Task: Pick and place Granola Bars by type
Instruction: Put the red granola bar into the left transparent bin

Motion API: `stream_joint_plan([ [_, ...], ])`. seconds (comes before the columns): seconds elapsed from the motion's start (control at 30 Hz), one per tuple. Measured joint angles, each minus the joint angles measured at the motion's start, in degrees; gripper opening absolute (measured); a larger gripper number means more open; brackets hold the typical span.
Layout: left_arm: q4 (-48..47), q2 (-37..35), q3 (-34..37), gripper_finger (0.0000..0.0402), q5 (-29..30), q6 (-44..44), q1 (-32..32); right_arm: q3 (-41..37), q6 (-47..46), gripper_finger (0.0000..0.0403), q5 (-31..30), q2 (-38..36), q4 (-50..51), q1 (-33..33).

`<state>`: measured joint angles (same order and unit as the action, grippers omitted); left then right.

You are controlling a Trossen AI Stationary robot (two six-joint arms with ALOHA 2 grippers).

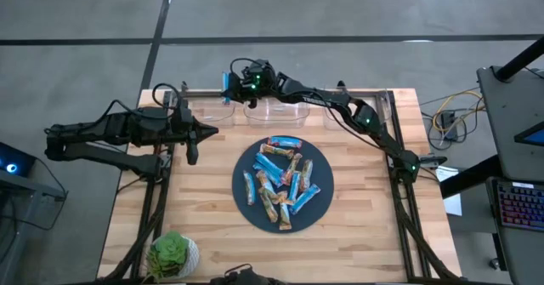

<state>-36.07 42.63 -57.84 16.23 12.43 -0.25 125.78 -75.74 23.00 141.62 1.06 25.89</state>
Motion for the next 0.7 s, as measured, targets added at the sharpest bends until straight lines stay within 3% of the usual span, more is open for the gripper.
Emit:
stream_joint_plan([
  [0.7,0.0,0.0,0.0,0.0000,0.0,0.0,0.0,0.0,0.8,0.0054,-0.7,0.0,0.1,0.0],
])
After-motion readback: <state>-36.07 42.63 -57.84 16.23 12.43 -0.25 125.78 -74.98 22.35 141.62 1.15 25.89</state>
